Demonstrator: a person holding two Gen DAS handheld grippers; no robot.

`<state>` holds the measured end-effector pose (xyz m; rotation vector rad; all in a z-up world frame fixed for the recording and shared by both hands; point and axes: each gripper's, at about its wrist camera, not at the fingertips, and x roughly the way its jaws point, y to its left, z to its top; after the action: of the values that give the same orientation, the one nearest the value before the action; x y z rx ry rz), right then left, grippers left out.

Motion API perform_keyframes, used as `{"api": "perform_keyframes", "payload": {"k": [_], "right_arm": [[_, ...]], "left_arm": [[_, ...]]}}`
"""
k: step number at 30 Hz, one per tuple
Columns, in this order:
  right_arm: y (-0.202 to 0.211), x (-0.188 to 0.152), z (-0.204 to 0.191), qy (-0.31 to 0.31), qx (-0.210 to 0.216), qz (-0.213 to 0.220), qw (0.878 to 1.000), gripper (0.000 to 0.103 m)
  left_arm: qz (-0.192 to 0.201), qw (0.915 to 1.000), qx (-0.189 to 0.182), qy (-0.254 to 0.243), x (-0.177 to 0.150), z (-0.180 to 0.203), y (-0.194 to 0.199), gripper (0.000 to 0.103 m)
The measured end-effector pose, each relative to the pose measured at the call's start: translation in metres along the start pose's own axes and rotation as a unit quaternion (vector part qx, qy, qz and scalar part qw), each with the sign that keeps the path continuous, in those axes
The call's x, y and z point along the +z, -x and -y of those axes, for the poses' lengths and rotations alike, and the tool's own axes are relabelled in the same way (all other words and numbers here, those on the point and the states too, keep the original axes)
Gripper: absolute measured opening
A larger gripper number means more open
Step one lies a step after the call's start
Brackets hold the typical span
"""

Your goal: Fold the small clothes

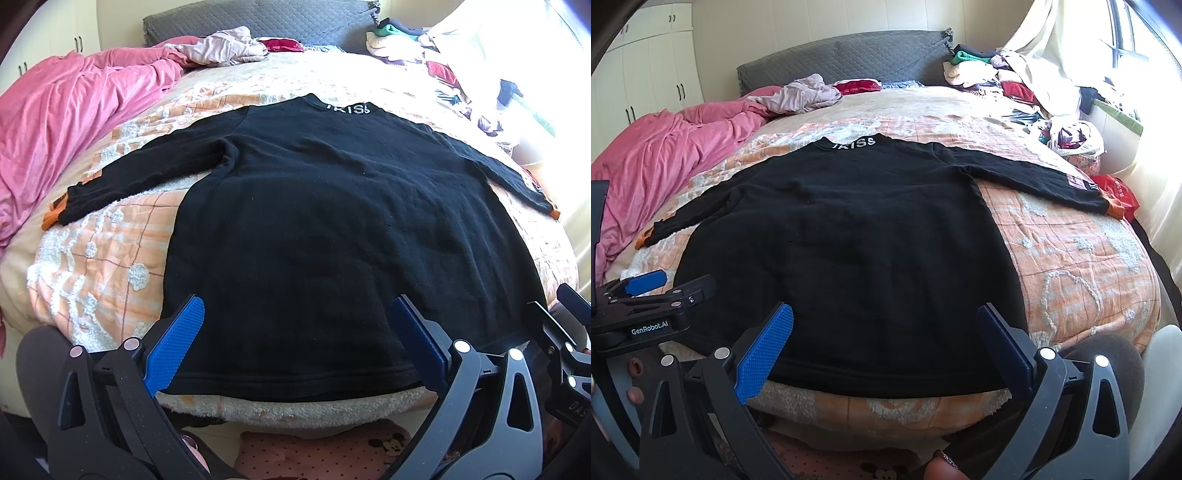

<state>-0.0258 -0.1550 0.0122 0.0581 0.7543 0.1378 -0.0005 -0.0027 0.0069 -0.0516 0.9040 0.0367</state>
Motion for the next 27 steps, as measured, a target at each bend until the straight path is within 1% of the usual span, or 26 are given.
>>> {"api": "perform_keyframes", "payload": {"k": [27], "right_arm": [[0.0040,0.0015,-0.0007,0.006,-0.005,-0.001,1.000,0.099]], "left_arm": [[0.004,1.0000,0.002,-0.001,0.0018,-0.0002,0.0064,0.095]]}}
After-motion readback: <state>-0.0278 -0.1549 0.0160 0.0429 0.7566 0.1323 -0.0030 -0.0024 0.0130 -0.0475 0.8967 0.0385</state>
